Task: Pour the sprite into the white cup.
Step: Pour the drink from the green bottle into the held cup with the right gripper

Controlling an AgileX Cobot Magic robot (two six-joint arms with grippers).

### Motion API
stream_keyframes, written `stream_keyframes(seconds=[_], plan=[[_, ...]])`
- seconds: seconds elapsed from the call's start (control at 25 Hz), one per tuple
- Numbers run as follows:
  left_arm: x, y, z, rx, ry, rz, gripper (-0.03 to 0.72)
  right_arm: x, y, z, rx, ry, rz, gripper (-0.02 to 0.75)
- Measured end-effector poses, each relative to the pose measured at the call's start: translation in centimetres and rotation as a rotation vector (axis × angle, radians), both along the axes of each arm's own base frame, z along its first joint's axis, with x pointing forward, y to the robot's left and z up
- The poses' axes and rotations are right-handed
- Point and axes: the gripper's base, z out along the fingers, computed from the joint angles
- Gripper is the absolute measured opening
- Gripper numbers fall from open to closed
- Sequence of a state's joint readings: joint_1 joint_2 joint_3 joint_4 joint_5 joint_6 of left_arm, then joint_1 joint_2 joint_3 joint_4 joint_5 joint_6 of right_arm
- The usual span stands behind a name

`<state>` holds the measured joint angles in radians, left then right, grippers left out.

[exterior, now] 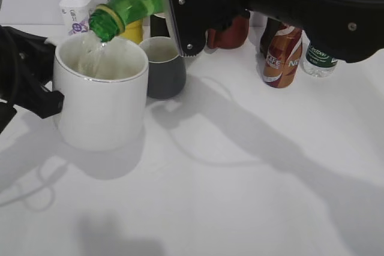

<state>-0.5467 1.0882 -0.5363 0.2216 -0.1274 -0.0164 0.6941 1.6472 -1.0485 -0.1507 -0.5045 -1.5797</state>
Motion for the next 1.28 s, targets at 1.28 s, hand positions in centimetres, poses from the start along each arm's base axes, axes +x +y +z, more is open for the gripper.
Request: stream_keyframes(seconds=[1.28], plan=[[0.0, 0.0, -0.1, 0.008, 0.004, -0.001, 0.04, 0.1, -0.5, -1.9, 0.096, 0.374, -0.086, 0.418]])
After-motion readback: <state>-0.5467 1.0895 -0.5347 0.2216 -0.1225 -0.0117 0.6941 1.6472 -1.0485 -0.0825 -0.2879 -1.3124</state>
